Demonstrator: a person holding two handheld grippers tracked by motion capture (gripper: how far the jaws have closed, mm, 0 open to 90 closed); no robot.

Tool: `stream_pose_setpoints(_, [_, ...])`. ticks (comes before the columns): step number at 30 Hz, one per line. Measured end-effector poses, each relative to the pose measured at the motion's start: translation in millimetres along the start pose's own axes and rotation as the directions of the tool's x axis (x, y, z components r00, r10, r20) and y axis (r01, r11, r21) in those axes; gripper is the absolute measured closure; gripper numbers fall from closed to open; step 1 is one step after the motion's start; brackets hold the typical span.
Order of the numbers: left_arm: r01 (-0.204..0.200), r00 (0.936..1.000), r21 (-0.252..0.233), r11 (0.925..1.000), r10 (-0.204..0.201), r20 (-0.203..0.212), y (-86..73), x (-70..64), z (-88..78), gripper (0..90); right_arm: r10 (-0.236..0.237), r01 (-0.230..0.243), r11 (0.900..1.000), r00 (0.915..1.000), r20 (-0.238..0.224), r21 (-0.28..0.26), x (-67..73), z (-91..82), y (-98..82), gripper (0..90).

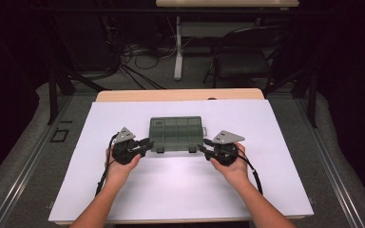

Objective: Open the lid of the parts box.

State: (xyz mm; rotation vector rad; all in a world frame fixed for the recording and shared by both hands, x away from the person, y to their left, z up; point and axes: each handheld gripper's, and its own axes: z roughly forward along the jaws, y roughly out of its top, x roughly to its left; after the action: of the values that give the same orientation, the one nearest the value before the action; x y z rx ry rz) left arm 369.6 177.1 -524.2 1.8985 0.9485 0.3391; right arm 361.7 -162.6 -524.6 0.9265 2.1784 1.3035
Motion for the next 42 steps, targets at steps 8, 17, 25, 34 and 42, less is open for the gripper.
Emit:
stream_pose_setpoints(8, [-0.008, 1.0000, 0.084, 0.9965, 0.009, -0.003, -6.0, -5.1, 7.5, 90.0, 0.015, -0.015, 0.998, 0.9999, -0.002, 0.059, 4.0, 12.2, -7.3, 88.9])
stream_pose_setpoints(17, [-0.009, 0.9999, 0.123, 0.9924, 0.010, -0.007, -10.1, -5.8, 17.6, 90.0, 0.036, -0.034, 0.994, 0.9993, -0.011, 0.107, 2.7, 24.2, -13.6, 90.0])
stream_pose_setpoints(25, [0.002, 1.0000, 0.132, 0.9912, -0.001, -0.009, -11.9, -4.1, 23.2, 90.0, 0.046, -0.044, 0.991, 0.9989, -0.010, 0.123, 1.9, 30.1, -16.2, 90.0])
stream_pose_setpoints(34, [0.004, 0.9997, 0.147, 0.9891, -0.001, -0.023, -13.3, -2.7, 27.4, 90.0, 0.049, -0.047, 0.991, 0.9987, -0.011, 0.124, 2.5, 33.3, -16.5, 90.0])
stream_pose_setpoints(42, [-0.002, 0.9997, 0.153, 0.9882, 0.005, -0.022, -14.1, -2.2, 31.2, 90.0, 0.038, -0.037, 0.992, 0.9992, -0.011, 0.118, 3.7, 36.0, -17.0, 90.0])
